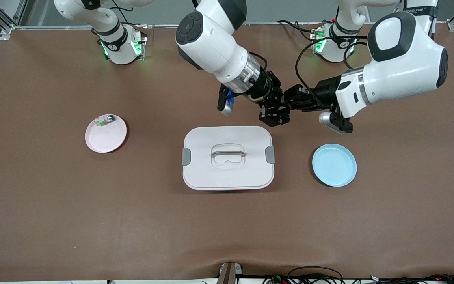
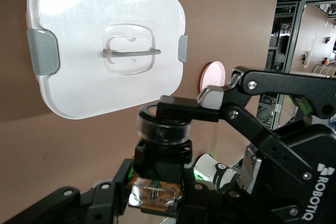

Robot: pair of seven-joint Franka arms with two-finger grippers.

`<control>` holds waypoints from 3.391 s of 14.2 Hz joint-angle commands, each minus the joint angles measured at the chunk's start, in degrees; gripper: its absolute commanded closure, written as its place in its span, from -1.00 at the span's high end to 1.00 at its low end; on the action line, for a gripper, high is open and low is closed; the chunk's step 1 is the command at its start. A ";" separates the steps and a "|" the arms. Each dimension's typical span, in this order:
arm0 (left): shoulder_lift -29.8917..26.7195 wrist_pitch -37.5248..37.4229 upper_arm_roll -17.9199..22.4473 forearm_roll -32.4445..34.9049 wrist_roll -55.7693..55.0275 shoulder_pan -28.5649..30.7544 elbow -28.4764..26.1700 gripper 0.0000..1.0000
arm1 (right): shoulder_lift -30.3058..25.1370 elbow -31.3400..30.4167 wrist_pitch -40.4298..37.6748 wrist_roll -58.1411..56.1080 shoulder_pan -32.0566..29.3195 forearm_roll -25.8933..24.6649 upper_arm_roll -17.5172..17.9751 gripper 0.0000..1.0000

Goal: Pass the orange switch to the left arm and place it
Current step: 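Open the right gripper and withdraw it while the left gripper holds the switch, then carry the switch with the left gripper over the light-blue plate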

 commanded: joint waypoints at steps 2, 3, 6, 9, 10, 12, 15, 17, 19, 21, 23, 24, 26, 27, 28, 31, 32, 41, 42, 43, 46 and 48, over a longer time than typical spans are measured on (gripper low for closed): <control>-0.69 -0.11 -0.12 -0.44 0.30 0.24 -0.70 -1.00 | 0.94 2.40 -0.34 0.95 -0.18 0.61 0.17 -1.00; -0.69 -0.11 -0.12 -0.44 0.30 0.24 -0.70 -1.00 | 0.94 2.40 -0.34 0.95 -0.18 0.61 0.17 -1.00; -0.69 -0.11 -0.12 -0.44 0.30 0.33 -0.70 -1.00 | 0.94 2.40 -0.25 1.04 -0.18 0.61 0.00 1.00; -0.69 -0.11 -0.12 -0.35 0.30 0.51 -0.70 -1.00 | 0.86 2.40 -0.68 0.86 -0.26 0.53 -0.27 1.00; -0.69 -0.11 -0.12 -0.27 0.30 0.59 -0.61 -1.00 | 0.77 2.31 -0.86 0.51 -0.44 0.53 -0.27 1.00; -0.86 -0.20 -0.12 0.08 0.30 0.77 -0.61 -1.00 | 0.59 2.31 -2.61 -1.41 -2.19 0.35 -0.09 1.00; -1.04 -1.52 0.32 0.17 0.12 0.86 -0.26 -1.00 | 0.33 2.31 -9.10 -13.16 -4.83 0.26 0.00 1.00; -1.30 -2.74 0.59 1.31 0.03 1.64 0.26 -1.00 | 0.15 2.31 -14.20 -21.77 -6.84 0.26 -0.27 1.00; -1.30 -4.58 0.59 4.47 -0.05 2.09 1.93 -0.94 | -0.81 2.31 -18.86 -31.78 -9.57 -0.09 -0.44 1.00; -1.56 -6.17 0.76 5.44 -0.14 2.44 2.55 -0.94 | -2.39 2.14 -23.60 -40.31 -12.38 -0.35 -0.70 1.00; -1.83 -7.92 0.50 7.99 -0.14 4.11 3.69 -0.94 | -3.01 2.05 -29.49 -50.15 -14.76 -3.32 -0.62 1.00; -2.09 -9.50 0.67 9.56 -0.23 4.20 4.91 -0.94 | -3.71 1.96 -32.47 -54.81 -15.29 -7.52 -0.62 1.00; -2.35 -12.05 0.76 13.78 -1.72 4.37 7.11 -0.94 | -4.59 1.87 -36.44 -62.64 -15.29 -18.06 -0.27 1.00; -2.62 -13.37 0.76 14.58 -2.86 5.42 7.73 -0.94 | -4.94 1.87 -38.20 -66.77 -15.38 -20.54 -0.35 1.00; -2.71 -14.78 0.68 15.37 -2.95 6.82 8.17 -0.96 | -5.38 1.70 -40.04 -71.42 -15.64 -21.70 -0.44 1.00; -2.71 -18.03 0.59 18.27 -3.13 9.55 9.49 -1.00 | -6.96 1.52 -46.81 -84.09 -20.29 -21.71 -0.44 1.00; -2.62 -18.91 0.67 18.28 -2.87 10.43 9.50 -1.00 | -7.40 1.43 -48.40 -88.04 -21.44 -21.88 -0.53 1.00; -1.22 -14.02 0.68 30.49 -16.64 13.60 9.06 -1.00 | -17.77 -8.49 -54.04 -119.06 -33.20 -28.04 -0.35 1.00; -0.86 -12.26 0.68 30.67 -19.71 13.95 8.88 -1.00 | -18.65 -9.20 -53.95 -121.11 -34.88 -28.04 -0.35 1.00; -0.25 -10.50 0.68 31.37 -23.31 13.95 8.88 -1.00 | -19.18 -9.29 -54.12 -122.17 -36.37 -28.04 -0.35 1.00; 0.28 -5.23 0.50 33.74 -32.29 13.87 7.31 -1.00 | -21.98 -11.74 -53.78 -126.22 -40.42 -27.86 -0.35 1.00; 0.19 -1.10 0.41 35.32 -37.47 13.87 4.85 -1.00 | -25.93 -16.04 -51.42 -126.23 -43.05 -27.43 -0.35 1.00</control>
